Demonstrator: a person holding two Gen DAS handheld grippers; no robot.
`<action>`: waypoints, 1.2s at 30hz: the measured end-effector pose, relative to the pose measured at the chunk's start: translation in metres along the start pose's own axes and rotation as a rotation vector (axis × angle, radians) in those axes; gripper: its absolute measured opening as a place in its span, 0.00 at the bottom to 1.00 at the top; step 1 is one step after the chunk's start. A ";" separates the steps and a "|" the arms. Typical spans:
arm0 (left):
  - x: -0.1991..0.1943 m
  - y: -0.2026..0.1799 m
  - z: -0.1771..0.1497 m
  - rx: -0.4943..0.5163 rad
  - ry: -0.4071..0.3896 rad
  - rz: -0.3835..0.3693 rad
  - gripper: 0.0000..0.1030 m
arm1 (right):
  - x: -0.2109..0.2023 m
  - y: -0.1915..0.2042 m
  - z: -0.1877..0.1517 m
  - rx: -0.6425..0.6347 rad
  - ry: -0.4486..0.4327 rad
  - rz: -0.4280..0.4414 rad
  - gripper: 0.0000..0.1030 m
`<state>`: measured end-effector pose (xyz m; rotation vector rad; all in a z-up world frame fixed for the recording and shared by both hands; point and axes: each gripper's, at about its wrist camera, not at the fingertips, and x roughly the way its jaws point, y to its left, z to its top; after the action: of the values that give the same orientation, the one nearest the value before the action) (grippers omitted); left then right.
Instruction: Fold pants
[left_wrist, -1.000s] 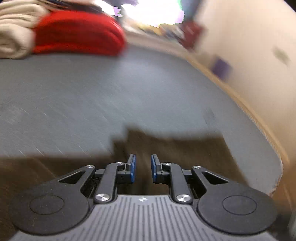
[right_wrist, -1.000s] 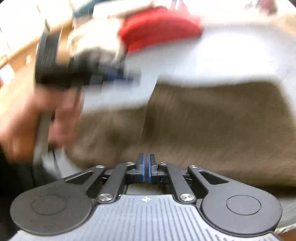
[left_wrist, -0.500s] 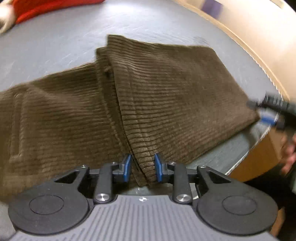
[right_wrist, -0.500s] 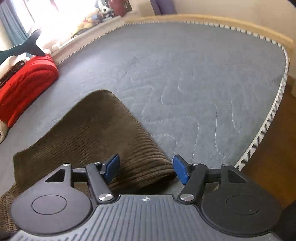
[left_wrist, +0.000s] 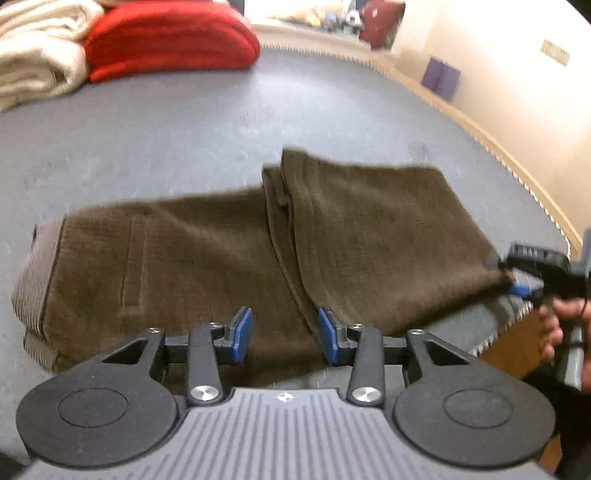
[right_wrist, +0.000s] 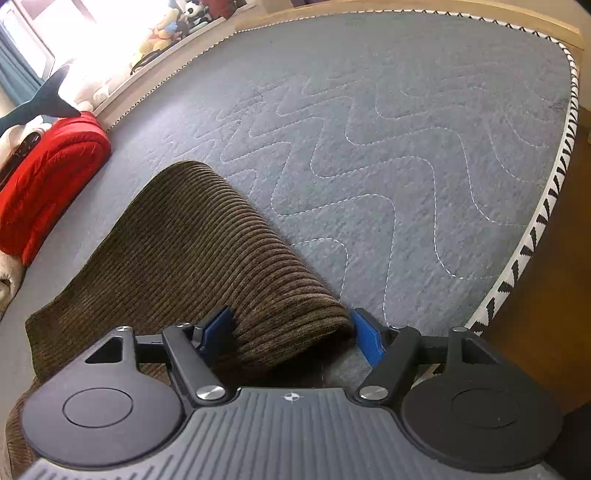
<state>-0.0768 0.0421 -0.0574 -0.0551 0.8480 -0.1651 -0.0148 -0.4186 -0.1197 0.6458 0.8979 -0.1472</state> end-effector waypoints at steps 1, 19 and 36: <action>-0.003 0.000 0.001 0.005 -0.016 0.001 0.43 | -0.001 0.001 0.000 -0.003 -0.003 -0.003 0.67; -0.007 0.006 0.009 -0.010 -0.037 -0.008 0.44 | -0.027 0.030 -0.011 -0.146 -0.136 -0.047 0.32; -0.025 -0.005 0.014 -0.014 -0.115 -0.141 0.51 | -0.109 0.147 -0.104 -0.978 -0.534 0.142 0.25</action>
<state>-0.0835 0.0409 -0.0289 -0.1367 0.7303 -0.2859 -0.0979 -0.2555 -0.0157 -0.2483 0.3185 0.2382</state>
